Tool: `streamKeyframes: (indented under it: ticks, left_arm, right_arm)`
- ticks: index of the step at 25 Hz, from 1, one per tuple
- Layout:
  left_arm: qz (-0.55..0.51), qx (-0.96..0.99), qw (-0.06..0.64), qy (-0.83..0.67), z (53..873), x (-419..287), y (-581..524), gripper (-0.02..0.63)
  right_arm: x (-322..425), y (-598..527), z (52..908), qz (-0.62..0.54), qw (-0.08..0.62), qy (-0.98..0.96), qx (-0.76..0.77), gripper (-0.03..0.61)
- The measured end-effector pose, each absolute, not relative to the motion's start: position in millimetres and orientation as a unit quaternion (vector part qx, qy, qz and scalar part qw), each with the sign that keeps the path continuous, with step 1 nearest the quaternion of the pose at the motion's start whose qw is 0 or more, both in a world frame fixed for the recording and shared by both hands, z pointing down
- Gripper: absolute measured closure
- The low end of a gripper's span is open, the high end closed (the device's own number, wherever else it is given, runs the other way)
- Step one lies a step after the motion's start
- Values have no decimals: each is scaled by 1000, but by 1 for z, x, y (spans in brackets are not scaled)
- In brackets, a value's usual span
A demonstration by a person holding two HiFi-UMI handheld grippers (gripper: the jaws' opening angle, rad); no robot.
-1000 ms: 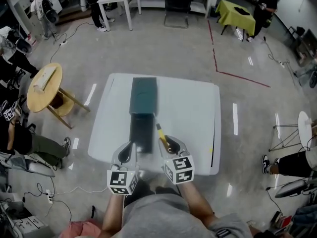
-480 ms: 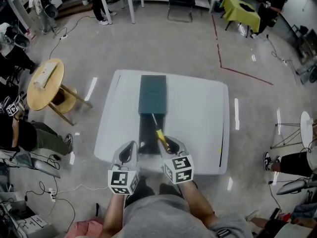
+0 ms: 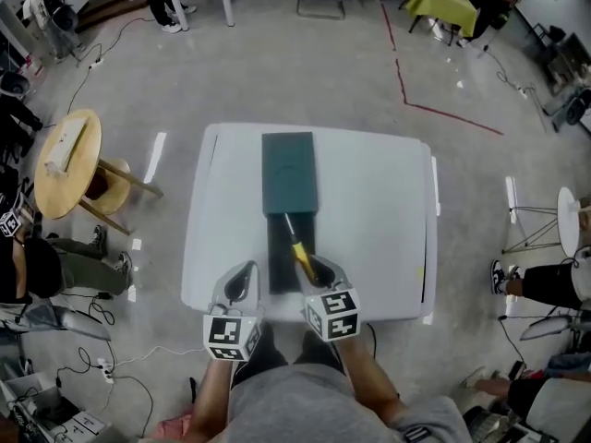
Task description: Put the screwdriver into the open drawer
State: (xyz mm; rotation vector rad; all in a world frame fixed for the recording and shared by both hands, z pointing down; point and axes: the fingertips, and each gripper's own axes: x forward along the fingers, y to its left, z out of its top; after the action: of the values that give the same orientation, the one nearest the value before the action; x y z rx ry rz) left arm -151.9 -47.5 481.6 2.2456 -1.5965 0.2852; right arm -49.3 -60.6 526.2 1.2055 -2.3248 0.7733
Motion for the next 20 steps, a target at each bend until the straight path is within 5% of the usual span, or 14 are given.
streamKeyframes:
  ticks: [20]
  left_arm:
    - [152, 819, 258, -490, 563, -165, -81, 601]
  right_arm:
    - [-67, -73, 611, 357, 257, -766, 469, 495]
